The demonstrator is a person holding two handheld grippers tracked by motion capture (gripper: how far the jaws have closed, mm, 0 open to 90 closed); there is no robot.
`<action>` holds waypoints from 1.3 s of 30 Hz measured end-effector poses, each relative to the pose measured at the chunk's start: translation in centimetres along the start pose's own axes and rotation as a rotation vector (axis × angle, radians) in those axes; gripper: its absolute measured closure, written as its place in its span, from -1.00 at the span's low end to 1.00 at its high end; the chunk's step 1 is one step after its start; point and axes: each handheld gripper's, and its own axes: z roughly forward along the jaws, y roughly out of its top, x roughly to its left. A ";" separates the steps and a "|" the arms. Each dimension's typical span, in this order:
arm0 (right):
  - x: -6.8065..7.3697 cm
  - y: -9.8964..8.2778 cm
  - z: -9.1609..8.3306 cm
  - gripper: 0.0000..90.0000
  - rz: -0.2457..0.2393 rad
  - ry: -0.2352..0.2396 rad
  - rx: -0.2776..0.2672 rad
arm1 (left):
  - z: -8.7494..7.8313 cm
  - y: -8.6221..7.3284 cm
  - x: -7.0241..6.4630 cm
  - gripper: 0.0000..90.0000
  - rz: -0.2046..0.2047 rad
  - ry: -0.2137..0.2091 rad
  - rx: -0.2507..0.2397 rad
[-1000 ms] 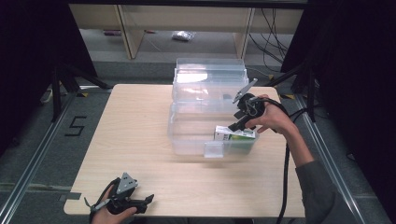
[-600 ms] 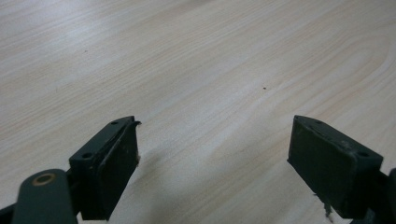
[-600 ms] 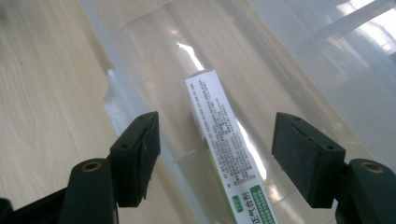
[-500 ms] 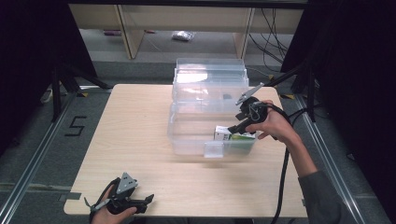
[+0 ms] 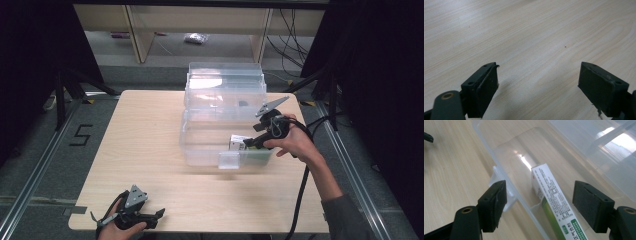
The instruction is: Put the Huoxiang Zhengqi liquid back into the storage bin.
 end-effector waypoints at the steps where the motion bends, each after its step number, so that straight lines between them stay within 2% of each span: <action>1: -0.1 -0.1 -0.1 -0.38 -0.024 -0.006 -0.015 | 0.1 0.0 0.0 -0.66 -0.001 0.005 -0.007; 3: 0.3 -0.4 -0.1 -0.40 0.022 -0.015 -0.006 | 0.0 0.0 0.0 -0.66 0.001 -0.004 -0.005; 4: 0.3 -0.4 -0.1 -0.40 0.022 -0.015 -0.006 | 0.0 0.0 0.0 -0.66 0.001 -0.004 -0.005; 5: 0.4 -0.6 0.0 -0.40 -0.009 -0.016 -0.032 | 0.0 0.0 0.0 -0.66 0.000 -0.001 0.001; 9: 1.0 -1.0 0.0 -0.41 0.023 -0.006 -0.047 | 0.0 0.0 0.0 -0.66 0.001 0.008 0.004; 11: 1.1 -1.1 -0.2 -0.41 0.020 -0.019 -0.048 | 0.0 0.0 0.0 -0.66 -0.001 0.007 0.002; 14: 1.1 -1.3 -0.2 -0.41 0.019 -0.019 -0.062 | 0.0 0.0 0.0 -0.66 0.000 0.007 0.000; 15: 1.0 -1.5 -0.5 -0.41 0.023 -0.001 -0.062 | 0.0 0.0 0.0 -0.66 -0.004 0.005 -0.006; 20: 1.3 -2.1 -0.7 -0.41 0.013 -0.013 -0.074 | 0.1 0.0 -0.1 -0.66 -0.008 0.007 -0.007; 22: 1.4 -2.3 -0.6 -0.41 0.022 -0.015 -0.082 | 0.0 0.0 -0.1 -0.66 -0.006 -0.004 -0.013; 23: 1.4 -2.5 -0.8 -0.41 0.012 -0.017 -0.074 | -0.2 0.0 0.0 -0.66 0.016 -0.002 0.010; 24: 1.6 -2.7 -0.6 -0.41 0.022 -0.022 -0.092 | -0.1 0.0 0.0 -0.66 0.001 -0.004 0.000; 25: 1.6 -2.8 -0.7 -0.41 0.014 -0.013 -0.081 | 0.1 0.0 -0.2 -0.66 -0.019 -0.003 -0.016; 27: 1.9 -3.2 -0.6 -0.42 0.011 -0.008 -0.100 | 0.0 0.0 -0.1 -0.66 -0.010 -0.004 -0.009; 28: 2.1 -3.4 -0.6 -0.42 0.016 -0.016 -0.093 | -0.1 0.0 0.0 -0.66 0.015 -0.001 0.004; 32: 2.4 -3.8 -0.6 -0.42 0.027 -0.021 -0.100 | -0.2 0.0 0.1 -0.66 0.017 -0.002 0.012; 34: 2.3 -4.0 -0.7 -0.42 0.012 -0.013 -0.105 | -0.2 0.0 0.1 -0.66 0.020 0.000 0.015; 35: 2.6 -4.4 -0.5 -0.42 0.028 -0.016 -0.128 | -0.2 0.0 0.1 -0.66 0.017 -0.002 0.012; 39: 2.7 -4.7 -0.7 -0.42 0.018 -0.020 -0.120 | 0.0 0.0 0.0 -0.66 0.006 0.003 -0.005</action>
